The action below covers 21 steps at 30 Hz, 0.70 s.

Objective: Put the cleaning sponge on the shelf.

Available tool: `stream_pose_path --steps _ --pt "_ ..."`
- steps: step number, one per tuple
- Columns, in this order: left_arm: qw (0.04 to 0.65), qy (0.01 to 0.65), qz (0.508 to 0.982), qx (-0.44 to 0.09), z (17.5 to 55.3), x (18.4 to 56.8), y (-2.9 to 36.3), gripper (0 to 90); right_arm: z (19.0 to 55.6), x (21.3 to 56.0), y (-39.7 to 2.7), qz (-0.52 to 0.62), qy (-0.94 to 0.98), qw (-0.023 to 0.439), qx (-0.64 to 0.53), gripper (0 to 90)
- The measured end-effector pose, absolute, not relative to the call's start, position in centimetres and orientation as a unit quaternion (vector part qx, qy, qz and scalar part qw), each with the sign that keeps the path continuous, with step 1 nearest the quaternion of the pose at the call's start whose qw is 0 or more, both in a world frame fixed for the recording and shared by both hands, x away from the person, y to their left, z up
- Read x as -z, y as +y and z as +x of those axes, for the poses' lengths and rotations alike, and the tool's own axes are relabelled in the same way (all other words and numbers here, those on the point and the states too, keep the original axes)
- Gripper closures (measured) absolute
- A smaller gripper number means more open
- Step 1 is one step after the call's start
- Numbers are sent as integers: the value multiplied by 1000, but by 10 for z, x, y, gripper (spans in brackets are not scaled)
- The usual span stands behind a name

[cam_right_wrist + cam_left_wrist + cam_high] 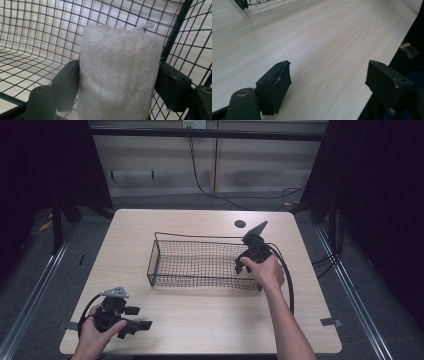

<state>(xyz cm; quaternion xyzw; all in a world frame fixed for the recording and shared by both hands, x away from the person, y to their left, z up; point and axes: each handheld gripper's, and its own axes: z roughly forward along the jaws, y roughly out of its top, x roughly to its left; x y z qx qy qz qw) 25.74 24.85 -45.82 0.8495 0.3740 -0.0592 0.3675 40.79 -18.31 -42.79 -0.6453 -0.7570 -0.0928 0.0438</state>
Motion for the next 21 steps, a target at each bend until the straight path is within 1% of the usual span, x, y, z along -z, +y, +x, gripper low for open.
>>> stream_pose_path --steps 21 --pt "367 375 849 60 257 459 248 197 410 443 -174 -643 -761 34 73 253"
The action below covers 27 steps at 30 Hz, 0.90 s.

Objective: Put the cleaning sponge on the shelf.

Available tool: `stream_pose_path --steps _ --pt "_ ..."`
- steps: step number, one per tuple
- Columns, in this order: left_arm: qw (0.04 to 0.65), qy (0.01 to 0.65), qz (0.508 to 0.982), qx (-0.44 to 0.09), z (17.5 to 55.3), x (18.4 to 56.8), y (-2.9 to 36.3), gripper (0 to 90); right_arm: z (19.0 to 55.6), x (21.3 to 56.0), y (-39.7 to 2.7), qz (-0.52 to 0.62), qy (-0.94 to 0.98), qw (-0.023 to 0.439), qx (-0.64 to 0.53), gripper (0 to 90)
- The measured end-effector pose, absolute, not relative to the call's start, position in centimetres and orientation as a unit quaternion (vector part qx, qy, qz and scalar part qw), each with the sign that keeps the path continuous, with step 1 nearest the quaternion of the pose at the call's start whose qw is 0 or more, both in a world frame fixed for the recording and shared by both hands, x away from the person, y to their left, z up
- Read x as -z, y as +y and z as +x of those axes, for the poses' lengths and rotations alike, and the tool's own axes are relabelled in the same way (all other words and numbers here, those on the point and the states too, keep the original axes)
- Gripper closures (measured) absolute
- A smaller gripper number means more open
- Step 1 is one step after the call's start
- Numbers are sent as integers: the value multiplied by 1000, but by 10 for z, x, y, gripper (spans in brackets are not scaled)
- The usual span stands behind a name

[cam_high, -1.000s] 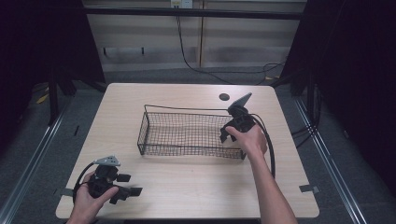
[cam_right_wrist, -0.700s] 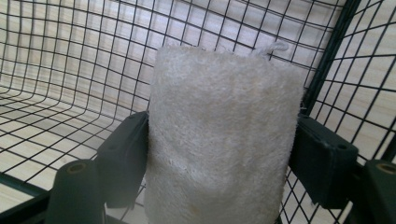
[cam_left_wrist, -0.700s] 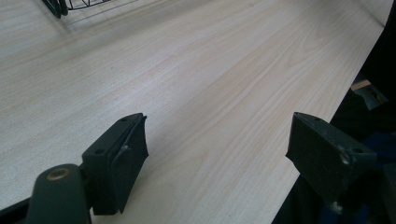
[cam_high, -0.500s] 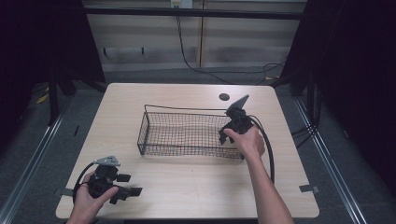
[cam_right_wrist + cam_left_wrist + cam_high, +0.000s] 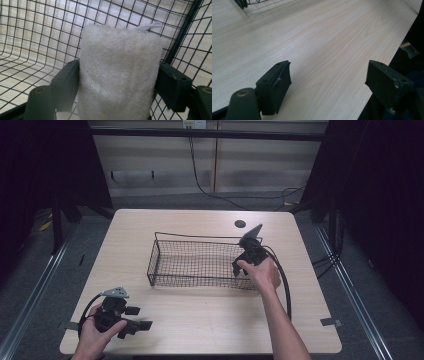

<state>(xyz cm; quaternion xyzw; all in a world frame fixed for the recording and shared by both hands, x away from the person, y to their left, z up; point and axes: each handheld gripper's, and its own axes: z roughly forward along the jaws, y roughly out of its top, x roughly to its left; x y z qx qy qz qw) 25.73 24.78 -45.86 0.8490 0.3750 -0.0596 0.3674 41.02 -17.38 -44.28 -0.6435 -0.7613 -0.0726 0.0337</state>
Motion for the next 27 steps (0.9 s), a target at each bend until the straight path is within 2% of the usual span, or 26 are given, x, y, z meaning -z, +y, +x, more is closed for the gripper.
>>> stream_pose_path --steps 16,27 --pt "368 374 849 60 257 459 248 196 412 446 -170 -640 -765 33 64 238" --pt "368 375 849 59 257 458 248 197 407 436 -177 -628 -772 36 87 161"
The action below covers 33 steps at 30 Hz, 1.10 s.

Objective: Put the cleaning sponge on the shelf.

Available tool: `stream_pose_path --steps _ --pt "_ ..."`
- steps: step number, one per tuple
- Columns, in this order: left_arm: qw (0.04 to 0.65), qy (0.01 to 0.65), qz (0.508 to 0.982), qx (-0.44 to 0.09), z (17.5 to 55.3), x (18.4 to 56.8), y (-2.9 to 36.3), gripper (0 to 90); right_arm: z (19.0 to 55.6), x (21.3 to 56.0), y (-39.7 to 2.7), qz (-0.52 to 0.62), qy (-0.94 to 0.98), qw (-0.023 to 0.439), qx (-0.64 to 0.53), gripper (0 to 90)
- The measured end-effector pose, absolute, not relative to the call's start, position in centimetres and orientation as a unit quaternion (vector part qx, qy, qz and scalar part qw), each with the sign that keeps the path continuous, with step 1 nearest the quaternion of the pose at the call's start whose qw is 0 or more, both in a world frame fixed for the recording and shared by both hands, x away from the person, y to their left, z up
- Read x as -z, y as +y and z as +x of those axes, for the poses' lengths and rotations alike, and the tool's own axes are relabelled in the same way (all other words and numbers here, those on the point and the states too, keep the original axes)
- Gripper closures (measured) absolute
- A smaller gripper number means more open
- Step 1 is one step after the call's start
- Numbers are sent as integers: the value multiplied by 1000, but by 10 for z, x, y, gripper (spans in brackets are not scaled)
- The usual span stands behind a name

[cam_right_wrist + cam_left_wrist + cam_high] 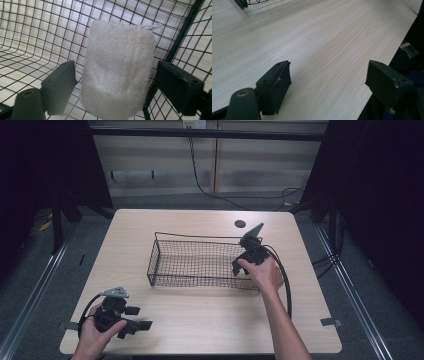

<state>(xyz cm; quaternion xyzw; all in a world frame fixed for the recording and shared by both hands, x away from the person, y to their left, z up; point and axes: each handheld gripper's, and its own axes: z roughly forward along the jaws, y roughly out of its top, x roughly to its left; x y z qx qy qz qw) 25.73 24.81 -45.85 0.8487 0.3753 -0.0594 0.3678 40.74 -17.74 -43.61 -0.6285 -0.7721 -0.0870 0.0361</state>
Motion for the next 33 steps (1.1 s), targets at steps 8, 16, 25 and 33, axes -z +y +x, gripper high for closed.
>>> stream_pose_path --steps 8,16,25,33 --pt "368 376 848 60 257 459 248 197 404 428 -182 -622 -774 32 113 157" --pt "368 376 848 60 257 458 248 197 399 418 -190 -621 -771 24 142 159" --pt "367 376 849 60 257 459 248 197 392 409 -199 -614 -772 23 165 171" --pt "366 375 850 61 257 459 248 197 382 403 -207 -601 -775 9 195 197"
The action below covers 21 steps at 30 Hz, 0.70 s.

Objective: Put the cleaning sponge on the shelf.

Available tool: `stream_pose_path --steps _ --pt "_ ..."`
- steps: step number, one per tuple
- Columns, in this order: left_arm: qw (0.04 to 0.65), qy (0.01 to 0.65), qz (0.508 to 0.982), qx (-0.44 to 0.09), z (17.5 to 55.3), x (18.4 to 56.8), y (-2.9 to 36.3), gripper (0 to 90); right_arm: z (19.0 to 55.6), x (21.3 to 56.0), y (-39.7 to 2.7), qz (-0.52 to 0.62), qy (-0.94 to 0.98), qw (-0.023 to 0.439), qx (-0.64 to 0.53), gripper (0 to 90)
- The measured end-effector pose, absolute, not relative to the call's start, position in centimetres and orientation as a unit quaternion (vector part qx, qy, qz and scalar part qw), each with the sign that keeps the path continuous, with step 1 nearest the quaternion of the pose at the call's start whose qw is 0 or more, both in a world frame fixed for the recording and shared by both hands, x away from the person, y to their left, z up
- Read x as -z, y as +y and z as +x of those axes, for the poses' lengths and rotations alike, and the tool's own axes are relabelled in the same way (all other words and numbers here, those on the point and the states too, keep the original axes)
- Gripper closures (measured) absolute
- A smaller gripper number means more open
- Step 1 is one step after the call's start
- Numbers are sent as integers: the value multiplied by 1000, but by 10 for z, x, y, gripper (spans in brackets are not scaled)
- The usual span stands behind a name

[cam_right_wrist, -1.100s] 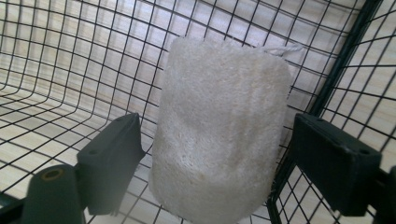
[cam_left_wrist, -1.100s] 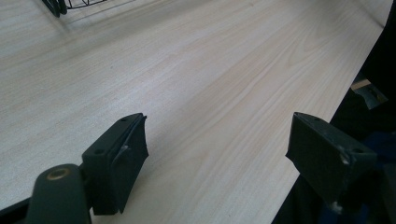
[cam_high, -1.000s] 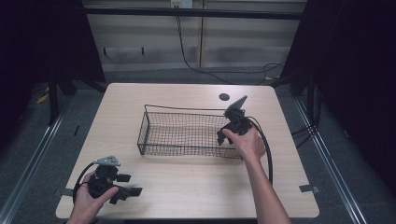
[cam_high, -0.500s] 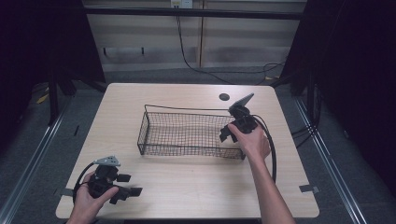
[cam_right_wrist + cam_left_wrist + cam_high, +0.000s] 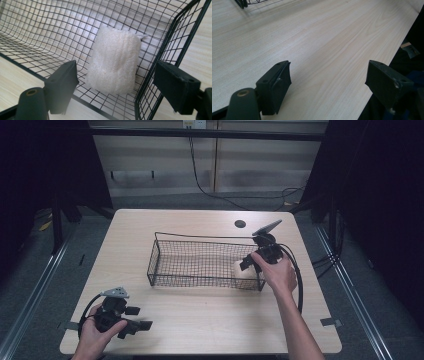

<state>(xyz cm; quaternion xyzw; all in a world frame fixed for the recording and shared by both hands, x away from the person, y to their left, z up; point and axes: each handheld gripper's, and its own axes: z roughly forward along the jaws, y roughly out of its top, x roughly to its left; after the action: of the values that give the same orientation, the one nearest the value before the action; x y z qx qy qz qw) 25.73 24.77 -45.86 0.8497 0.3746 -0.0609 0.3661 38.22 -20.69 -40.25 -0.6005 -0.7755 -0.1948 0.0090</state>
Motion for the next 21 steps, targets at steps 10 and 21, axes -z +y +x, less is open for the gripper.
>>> stream_pose_path --steps 10,21 --pt "367 376 849 59 257 459 247 197 371 395 -211 -573 -783 0 242 203" --pt "367 376 849 59 257 459 247 197 358 387 -208 -552 -789 -4 268 212"
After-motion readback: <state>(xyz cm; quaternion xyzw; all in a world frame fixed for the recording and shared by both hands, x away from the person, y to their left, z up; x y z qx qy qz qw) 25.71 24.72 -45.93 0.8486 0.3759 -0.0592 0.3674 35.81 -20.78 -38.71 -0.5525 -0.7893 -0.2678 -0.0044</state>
